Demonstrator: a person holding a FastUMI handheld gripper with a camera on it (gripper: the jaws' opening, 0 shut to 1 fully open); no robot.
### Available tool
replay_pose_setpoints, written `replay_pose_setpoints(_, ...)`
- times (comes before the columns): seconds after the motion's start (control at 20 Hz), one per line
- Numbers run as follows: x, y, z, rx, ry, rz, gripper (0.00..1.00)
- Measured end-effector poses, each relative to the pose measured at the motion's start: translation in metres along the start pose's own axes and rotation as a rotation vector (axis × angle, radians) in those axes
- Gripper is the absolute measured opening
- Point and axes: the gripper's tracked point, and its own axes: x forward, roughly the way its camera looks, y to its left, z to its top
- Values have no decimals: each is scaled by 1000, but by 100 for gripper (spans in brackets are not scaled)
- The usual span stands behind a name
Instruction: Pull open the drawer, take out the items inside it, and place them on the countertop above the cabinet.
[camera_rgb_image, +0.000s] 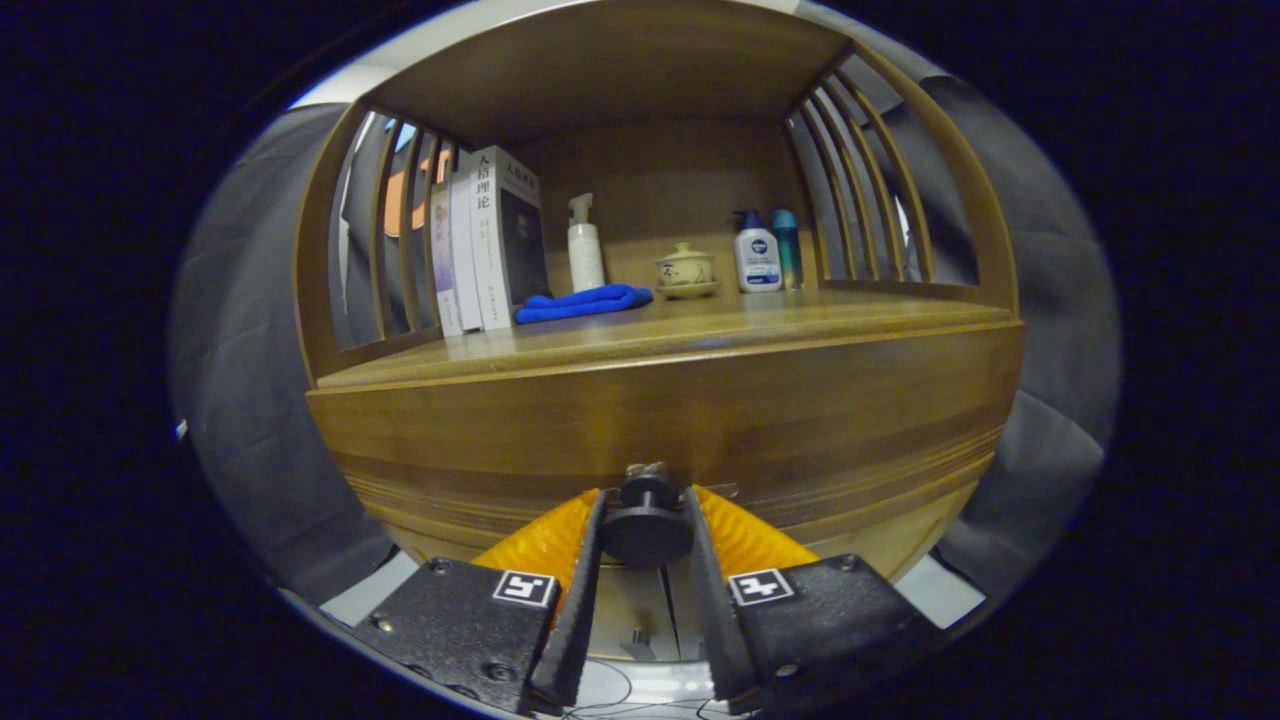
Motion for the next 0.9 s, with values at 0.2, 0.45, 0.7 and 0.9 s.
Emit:
replay_pose_setpoints(0.2, 2, -1, -2, -60, 19, -21, 39)
replay_pose_setpoints(0.45, -8, 0, -4, -51, 36, -23, 32)
replay_pose_setpoints(0.7, -44, 0, -15, -58, 25, -25, 31)
replay_pose_setpoints(0.9, -73, 1, -23, -60, 22, -17, 31)
